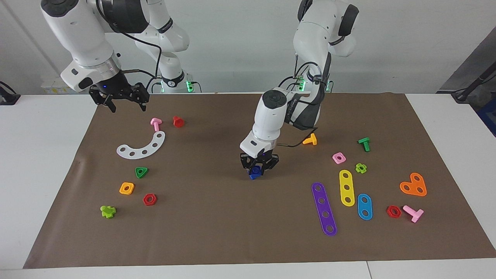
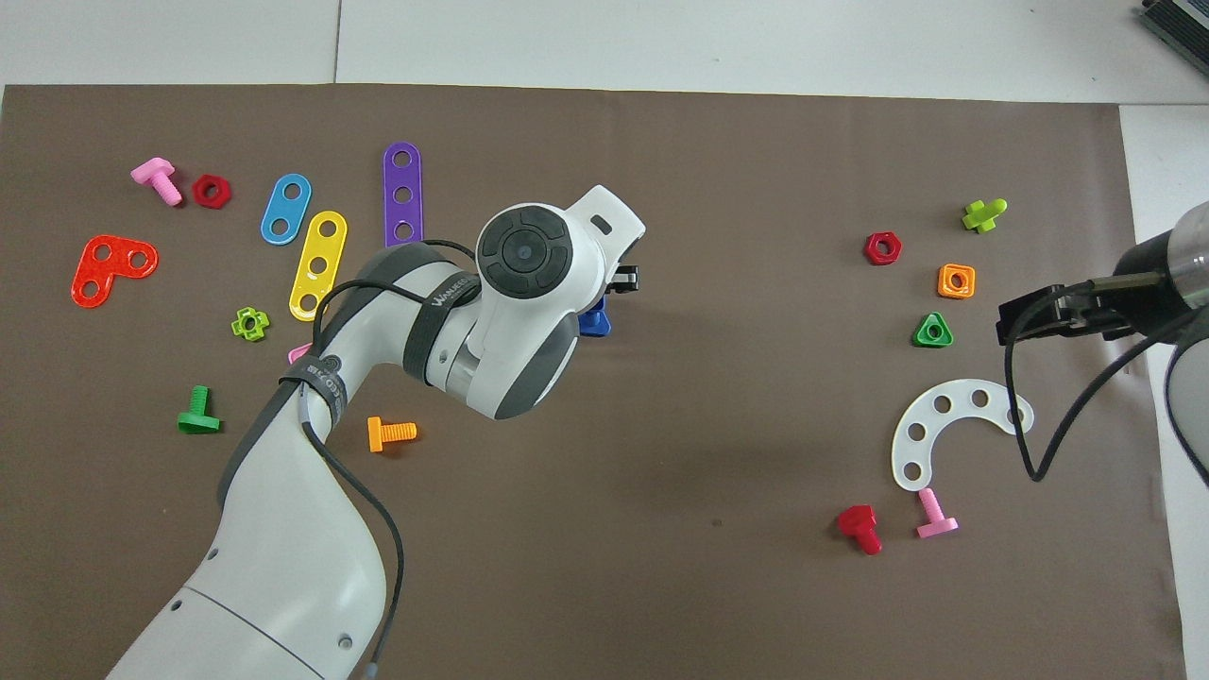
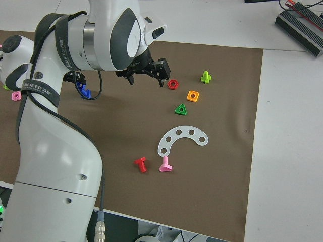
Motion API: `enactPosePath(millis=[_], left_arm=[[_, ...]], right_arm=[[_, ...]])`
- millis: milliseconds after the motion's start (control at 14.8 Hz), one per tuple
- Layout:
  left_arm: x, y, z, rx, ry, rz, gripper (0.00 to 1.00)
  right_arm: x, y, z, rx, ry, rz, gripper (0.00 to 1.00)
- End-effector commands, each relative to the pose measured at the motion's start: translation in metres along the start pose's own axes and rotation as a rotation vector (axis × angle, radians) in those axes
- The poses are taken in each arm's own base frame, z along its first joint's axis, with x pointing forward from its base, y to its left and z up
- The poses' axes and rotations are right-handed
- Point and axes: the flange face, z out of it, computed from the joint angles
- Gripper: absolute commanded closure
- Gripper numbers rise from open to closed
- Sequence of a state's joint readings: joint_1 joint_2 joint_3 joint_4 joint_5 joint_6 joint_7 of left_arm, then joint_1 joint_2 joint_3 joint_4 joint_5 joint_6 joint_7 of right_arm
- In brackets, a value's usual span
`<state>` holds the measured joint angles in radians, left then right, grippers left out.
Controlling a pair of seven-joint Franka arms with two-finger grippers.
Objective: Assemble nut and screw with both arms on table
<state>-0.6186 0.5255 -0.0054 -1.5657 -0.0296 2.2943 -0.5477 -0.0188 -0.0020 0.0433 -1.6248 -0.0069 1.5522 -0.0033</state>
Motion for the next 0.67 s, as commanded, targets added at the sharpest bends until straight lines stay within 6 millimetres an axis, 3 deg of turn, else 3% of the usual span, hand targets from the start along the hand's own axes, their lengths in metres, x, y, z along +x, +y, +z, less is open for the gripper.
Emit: enactPosePath(millis=[0, 404, 606], left_arm=[[-0.009, 0.002, -0.005, 0.022, -0.045, -0.02, 1.0], [-0.013, 0.004, -0.004, 0.033, -0.049, -0.023, 1.0], [-0.007, 0.008, -0.014, 0.025, -0.036, -0.024, 1.0]], right_arm=[[-0.005, 0.002, 0.0, 0.028, 0.019, -0.001, 0.0], [-0.004, 0.002, 0.0, 0.028, 0.017, -0.001, 0.0], [-0.004, 0.002, 0.0, 0.028, 0.017, 0.0, 0.0]])
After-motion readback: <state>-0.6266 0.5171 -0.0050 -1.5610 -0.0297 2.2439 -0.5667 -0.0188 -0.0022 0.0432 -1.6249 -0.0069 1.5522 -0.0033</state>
